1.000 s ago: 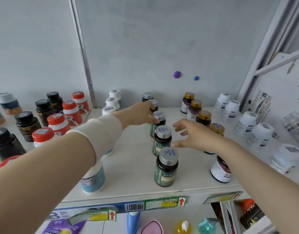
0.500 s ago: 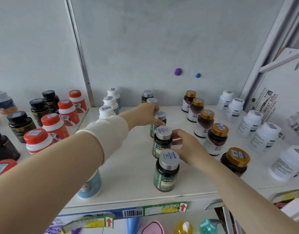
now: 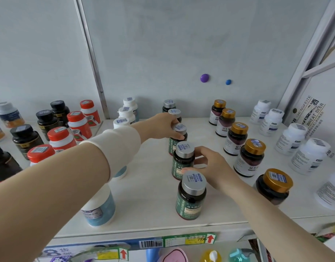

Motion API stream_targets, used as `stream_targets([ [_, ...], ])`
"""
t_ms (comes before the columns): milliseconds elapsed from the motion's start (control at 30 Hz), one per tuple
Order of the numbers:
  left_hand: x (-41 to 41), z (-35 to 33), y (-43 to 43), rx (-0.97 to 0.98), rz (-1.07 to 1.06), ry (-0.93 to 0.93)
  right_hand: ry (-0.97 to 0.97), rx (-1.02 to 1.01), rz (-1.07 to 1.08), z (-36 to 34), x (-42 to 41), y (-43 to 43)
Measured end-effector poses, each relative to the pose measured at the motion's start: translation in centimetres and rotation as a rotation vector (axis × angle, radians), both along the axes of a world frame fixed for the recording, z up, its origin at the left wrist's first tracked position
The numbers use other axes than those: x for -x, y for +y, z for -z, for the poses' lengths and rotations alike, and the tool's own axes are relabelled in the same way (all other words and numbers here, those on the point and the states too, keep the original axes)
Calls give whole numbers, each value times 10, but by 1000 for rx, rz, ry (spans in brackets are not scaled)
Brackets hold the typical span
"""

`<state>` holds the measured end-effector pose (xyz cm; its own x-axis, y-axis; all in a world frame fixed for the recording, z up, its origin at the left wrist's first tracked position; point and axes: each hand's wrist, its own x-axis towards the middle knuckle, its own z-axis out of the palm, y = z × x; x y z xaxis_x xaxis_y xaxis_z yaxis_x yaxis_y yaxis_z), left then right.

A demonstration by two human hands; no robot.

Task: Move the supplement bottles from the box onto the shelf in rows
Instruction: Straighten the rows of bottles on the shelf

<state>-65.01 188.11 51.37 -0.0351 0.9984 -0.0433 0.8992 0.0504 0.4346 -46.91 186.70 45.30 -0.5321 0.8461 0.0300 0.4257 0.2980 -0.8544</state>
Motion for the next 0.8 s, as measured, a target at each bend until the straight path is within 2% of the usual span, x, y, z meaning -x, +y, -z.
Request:
stream_targets([
  [600, -2, 0, -5, 3, -18, 12, 13, 61, -57, 2, 1, 4],
  [800, 7, -29, -22, -66, -64, -21, -34, -93, -53, -33, -10, 2],
])
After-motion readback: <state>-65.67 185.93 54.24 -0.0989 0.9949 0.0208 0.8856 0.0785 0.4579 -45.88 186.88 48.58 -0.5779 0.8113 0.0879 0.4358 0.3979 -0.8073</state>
